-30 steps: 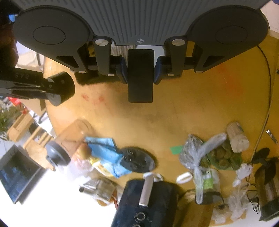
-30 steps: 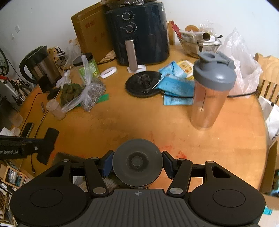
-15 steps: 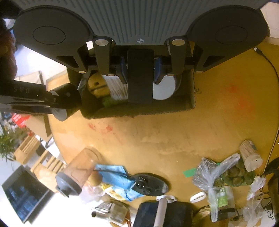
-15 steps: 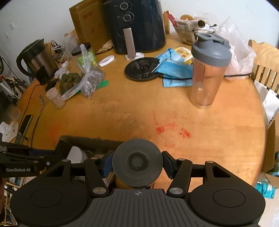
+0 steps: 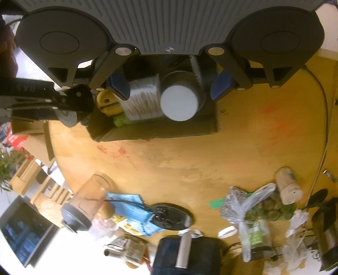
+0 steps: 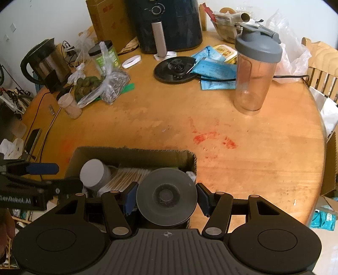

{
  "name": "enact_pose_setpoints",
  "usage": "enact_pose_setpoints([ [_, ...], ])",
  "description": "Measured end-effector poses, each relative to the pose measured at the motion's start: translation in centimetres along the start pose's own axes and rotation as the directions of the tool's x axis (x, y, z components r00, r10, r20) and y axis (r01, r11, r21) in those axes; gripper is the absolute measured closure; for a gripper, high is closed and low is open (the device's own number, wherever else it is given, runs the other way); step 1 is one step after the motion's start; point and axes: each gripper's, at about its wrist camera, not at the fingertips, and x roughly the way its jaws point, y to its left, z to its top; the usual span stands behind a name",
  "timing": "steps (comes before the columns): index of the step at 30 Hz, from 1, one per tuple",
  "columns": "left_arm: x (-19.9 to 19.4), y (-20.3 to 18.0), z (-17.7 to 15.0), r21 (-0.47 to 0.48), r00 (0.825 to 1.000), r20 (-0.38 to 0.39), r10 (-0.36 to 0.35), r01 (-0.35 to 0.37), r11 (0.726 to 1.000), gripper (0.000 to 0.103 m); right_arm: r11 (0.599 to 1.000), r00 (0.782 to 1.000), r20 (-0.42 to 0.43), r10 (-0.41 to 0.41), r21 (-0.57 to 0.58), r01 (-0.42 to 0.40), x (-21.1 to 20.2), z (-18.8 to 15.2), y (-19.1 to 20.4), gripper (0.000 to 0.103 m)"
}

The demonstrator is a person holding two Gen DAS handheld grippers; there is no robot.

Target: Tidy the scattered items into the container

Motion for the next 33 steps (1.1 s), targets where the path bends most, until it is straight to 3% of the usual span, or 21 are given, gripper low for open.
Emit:
enact_pose_setpoints([
  [11,-0.9,1.4,-1.1,0.002,0.997,-0.025,0.071,-0.071,0.997,0.019,1.0,1.0,-0.008,0.014,-0.003,-0.014,0.5,-0.7,1.7,0.041],
  [12,-0.9,1.5,-1.2,-0.002,0.996,-0.034,0.08,-0.081,0.997,0.017,1.0,1.0,-0.007,0.001,-0.012,-0.001,0.6,-0.8,1.9,0.039],
  [14,-1.0,1.7,-1.4,-0.009,0.994,-0.053,0.099,-0.1,0.995,0.014,0.999,1.0,0.005,-0.021,-0.028,0.021,0.5,-1.0,2.4,0.022],
  [19,-1.1,2.1,-1.6,-0.002,0.984,-0.08,0.161,-0.161,0.987,0.008,0.999,0.999,0.003,-0.034,-0.002,0.034,0.4,-1.1,2.7,0.008],
  [24,-1.3,2.4,-1.6,-0.008,0.981,-0.112,0.161,-0.163,0.987,0.008,0.995,0.993,-0.088,-0.083,0.056,0.088,1.0,-1.1,2.6,0.0],
  [28,-1.3,2.6,-1.6,-0.024,0.976,-0.145,0.161,-0.166,0.986,0.008,0.984,0.979,-0.173,-0.109,0.124,0.132,1.3,-0.9,2.6,0.0],
  [33,-1.0,2.7,-1.9,-0.026,0.967,-0.203,0.157,-0.165,0.986,0.008,0.977,0.954,-0.262,-0.149,0.11,0.183,1.8,-1.2,3.4,0.0],
])
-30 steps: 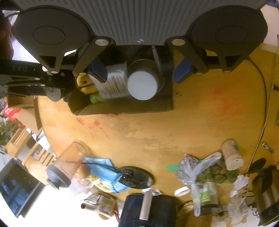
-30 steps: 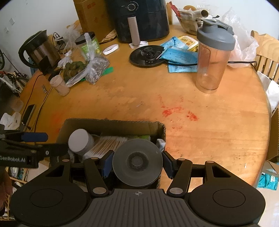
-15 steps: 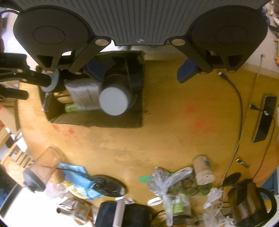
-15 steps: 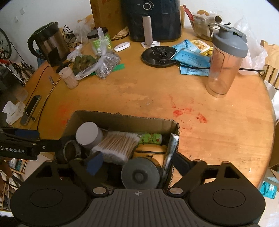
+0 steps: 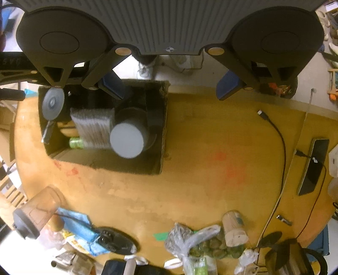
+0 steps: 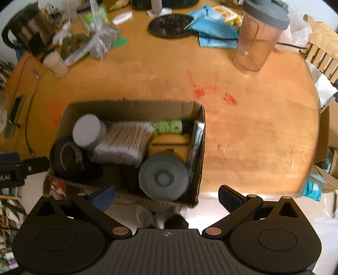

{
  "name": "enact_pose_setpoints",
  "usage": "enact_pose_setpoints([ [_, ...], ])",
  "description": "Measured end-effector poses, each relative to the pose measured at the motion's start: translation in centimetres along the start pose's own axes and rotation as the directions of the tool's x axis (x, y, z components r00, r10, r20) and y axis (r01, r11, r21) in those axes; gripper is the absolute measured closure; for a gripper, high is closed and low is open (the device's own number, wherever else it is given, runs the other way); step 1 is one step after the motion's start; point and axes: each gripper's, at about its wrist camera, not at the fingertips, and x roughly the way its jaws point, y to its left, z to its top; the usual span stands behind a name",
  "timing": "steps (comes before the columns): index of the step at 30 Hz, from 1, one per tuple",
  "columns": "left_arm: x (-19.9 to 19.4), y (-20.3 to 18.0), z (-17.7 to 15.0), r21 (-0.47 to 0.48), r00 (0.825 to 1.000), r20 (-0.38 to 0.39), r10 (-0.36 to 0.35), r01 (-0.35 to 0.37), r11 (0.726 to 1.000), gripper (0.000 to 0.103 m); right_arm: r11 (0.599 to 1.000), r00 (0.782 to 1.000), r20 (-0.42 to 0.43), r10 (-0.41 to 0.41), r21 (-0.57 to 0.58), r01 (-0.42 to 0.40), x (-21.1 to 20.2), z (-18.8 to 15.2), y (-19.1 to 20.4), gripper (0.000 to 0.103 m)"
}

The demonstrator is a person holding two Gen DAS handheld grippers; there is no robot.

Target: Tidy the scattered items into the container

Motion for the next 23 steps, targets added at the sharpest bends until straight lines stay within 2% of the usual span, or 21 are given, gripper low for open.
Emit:
enact_pose_setpoints([
  [12,2.1,0.1,-0.6,0.017,0.989,-0.147,-0.027,0.03,0.999,0.008,0.998,0.987,-0.145,-0.064,-0.025,0.061,2.0,-1.5,1.4,0.0],
  [18,3.2,-0.5,-1.1,0.036,0.974,-0.225,-0.033,0.042,0.998,0.008,0.998,0.982,-0.179,-0.067,-0.009,0.067,2.4,-1.8,1.2,0.0],
  [23,3.4,-0.6,-1.1,0.037,0.971,-0.238,-0.035,0.045,0.998,0.002,0.998,0.98,-0.19,-0.062,0.006,0.064,2.6,-1.7,1.0,0.0],
])
